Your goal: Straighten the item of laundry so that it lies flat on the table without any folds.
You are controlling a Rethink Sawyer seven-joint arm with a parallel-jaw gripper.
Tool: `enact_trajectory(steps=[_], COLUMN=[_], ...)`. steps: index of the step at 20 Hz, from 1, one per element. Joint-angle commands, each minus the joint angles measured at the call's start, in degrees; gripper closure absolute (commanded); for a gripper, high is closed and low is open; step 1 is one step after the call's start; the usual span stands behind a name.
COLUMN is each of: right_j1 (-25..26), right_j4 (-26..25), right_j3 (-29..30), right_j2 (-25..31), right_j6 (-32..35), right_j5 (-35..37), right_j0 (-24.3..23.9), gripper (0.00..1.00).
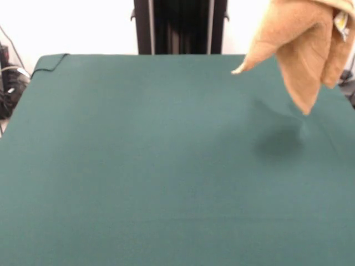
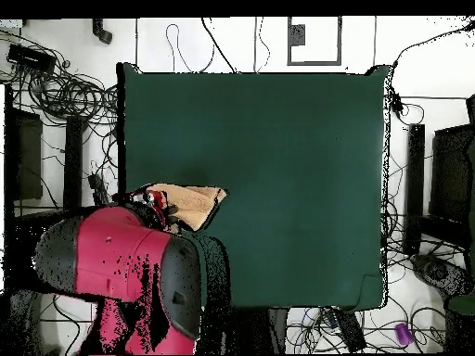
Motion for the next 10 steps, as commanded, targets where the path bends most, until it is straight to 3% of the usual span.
enact_trajectory(steps=[1,3,10], right_j1=[-2.6,-3.6,-5.5], right_j4=[-1.2,-2.5,-1.5], right_j3=[5.2,3.0,5.7], right_j2=[6.7,5.5,7.3], right_j6=[-1.2,-1.3,-0.4], right_j5=[1.5,6.8,4.1], right_j0=[-2.5,-2.4,-3.4], gripper=[1.00,1.00,1.00])
